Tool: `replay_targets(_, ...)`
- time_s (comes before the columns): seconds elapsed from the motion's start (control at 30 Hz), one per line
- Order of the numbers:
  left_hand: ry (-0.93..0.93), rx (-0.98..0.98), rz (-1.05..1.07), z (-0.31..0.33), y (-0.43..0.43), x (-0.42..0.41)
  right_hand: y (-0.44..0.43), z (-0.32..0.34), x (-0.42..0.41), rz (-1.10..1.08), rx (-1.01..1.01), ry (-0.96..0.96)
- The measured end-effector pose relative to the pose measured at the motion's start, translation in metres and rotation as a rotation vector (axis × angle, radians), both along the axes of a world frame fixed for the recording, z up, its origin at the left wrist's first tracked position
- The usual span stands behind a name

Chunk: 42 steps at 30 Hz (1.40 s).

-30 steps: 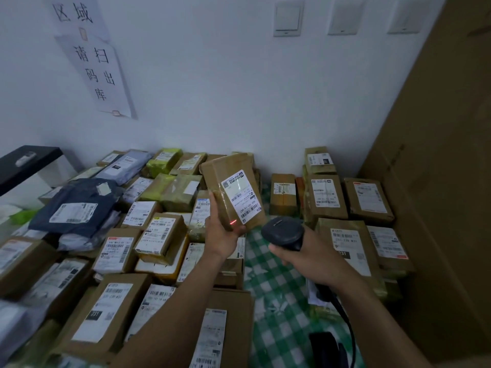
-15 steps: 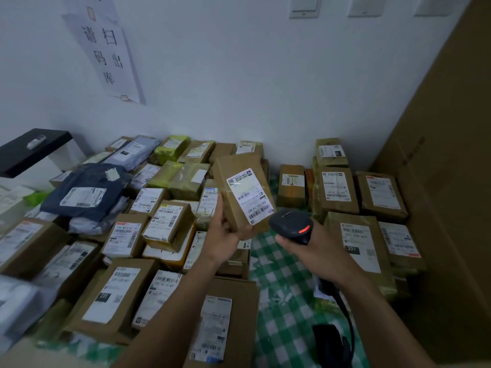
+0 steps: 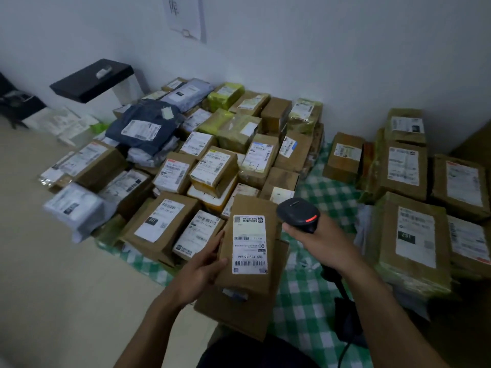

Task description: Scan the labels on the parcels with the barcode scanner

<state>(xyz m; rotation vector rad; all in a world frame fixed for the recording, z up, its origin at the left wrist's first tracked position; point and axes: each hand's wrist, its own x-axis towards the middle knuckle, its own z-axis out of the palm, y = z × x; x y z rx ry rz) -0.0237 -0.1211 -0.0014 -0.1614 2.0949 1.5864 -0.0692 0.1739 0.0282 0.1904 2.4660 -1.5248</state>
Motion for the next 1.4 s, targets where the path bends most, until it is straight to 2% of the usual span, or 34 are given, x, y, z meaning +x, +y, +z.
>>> replay_targets(0.07,0.019,-0.200,-0.099,-0.004,-0.008,0.003,-0.003,0.001,-0.001,0.017,-0.002,-0.012)
replay_targets(0.13,0.150,-0.462,-0.164,-0.005,-0.005,0.001,-0.002,0.004,-0.002,0.018,-0.010,-0.020)
replay_targets(0.17,0.228,-0.538,-0.124,-0.003,0.002,-0.002,-0.002,0.006,-0.003,0.021,-0.013,-0.019)
replay_targets(0.23,0.363,-0.617,-0.002,0.001,0.023,-0.012,-0.001,0.009,-0.003,0.028,-0.019,-0.012)
replay_targets(0.3,0.422,-0.675,0.014,0.004,0.047,-0.024,0.001,0.012,-0.002,0.034,-0.020,-0.017)
replay_targets(0.47,0.376,-0.738,-0.219,-0.002,0.083,-0.054,0.008,0.015,-0.002,-0.002,-0.020,-0.020)
replay_targets(0.7,0.172,-0.832,-0.370,0.006,0.094,-0.075,0.041,0.015,-0.010,-0.081,-0.006,-0.014)
replay_targets(0.77,0.217,-0.802,-0.372,0.010,0.110,-0.084,0.050,0.020,-0.017,-0.091,0.006,-0.019)
replay_targets(0.93,0.490,-0.549,-0.311,0.023,0.182,-0.139,0.083,0.038,-0.042,-0.215,0.025,-0.048)
replay_targets(1.13,0.419,-0.304,-0.364,0.027,0.268,-0.234,0.130,0.057,-0.092,-0.386,-0.055,-0.031)
replay_targets(1.3,0.366,-0.284,-0.396,-0.021,0.319,-0.304,0.172,0.034,-0.133,-0.486,-0.041,-0.107)
replay_targets(1.4,0.348,-0.285,-0.414,-0.105,0.352,-0.354,0.194,0.015,-0.151,-0.513,-0.047,-0.171)
